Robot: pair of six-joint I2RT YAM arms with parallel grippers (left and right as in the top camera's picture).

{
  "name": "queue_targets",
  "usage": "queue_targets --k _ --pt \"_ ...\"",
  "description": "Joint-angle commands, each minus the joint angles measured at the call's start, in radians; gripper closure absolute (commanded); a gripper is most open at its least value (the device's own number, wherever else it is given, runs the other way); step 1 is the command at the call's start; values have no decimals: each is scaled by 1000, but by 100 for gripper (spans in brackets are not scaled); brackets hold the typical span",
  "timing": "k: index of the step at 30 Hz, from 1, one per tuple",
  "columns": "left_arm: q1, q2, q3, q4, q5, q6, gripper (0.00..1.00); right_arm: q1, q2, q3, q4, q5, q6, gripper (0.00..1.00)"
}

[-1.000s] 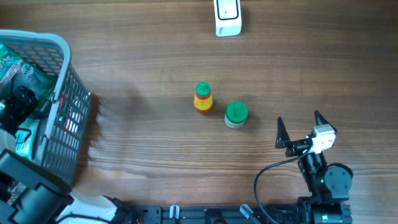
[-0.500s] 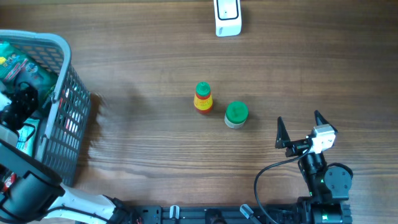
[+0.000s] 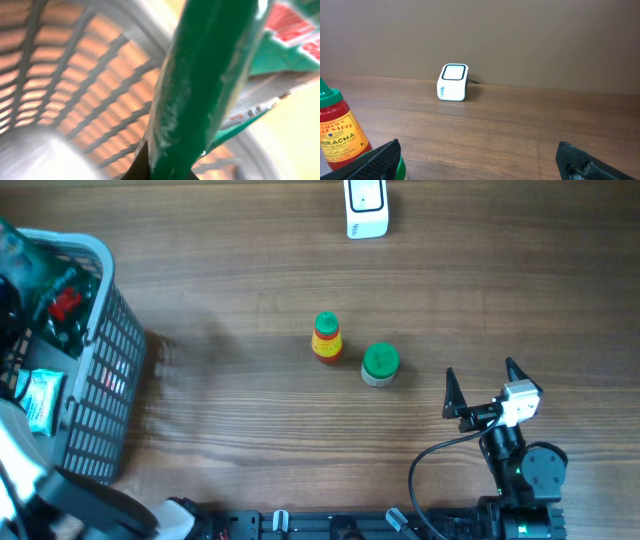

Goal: Scan the item barcode
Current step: 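Reach the left gripper into the basket and grasp the green snack bag, then carry the green snack bag right and lay it on the table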

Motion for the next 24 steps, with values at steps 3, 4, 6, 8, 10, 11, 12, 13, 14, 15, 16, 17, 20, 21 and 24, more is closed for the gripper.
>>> queue_targets --k 3,4,6,8,10,11,12,13,14,15,16,17,20,21,24 --pt "-4 -245 -3 24 133 -120 96 6 0 -1 3 17 -12 0" --pt "-4 -280 -3 24 137 -120 96 6 0 -1 3 17 -12 0" --pt "-5 -343 -3 25 137 -136 96 6 0 -1 3 17 -12 0" --pt "-14 -412 -3 31 137 -176 96 6 0 -1 3 17 -12 0" --pt "-52 -483 -3 31 138 -191 96 6 0 -1 3 17 -12 0" --pt "-73 -503 -3 31 140 -203 96 6 0 -1 3 17 -12 0" --pt "-97 -513 -3 35 152 -215 96 6 0 -1 3 17 -12 0" --pt "-120 -517 -3 35 159 -232 96 6 0 -1 3 17 -12 0" --pt "-145 -516 -3 34 159 -243 96 6 0 -1 3 17 -12 0" --pt "-187 -516 -3 34 159 -255 96 6 0 -1 3 17 -11 0" --pt "-227 -516 -3 35 158 -254 96 6 0 -1 3 17 -12 0" --pt "-291 -516 -3 39 158 -254 96 6 0 -1 3 17 -12 0" --pt "-445 -516 -3 52 154 -254 96 6 0 -1 3 17 -12 0" --pt "-501 -516 -3 53 150 -253 96 6 0 -1 3 17 -12 0" --pt "-687 -515 -3 50 96 -253 96 6 0 -1 3 17 -12 0"
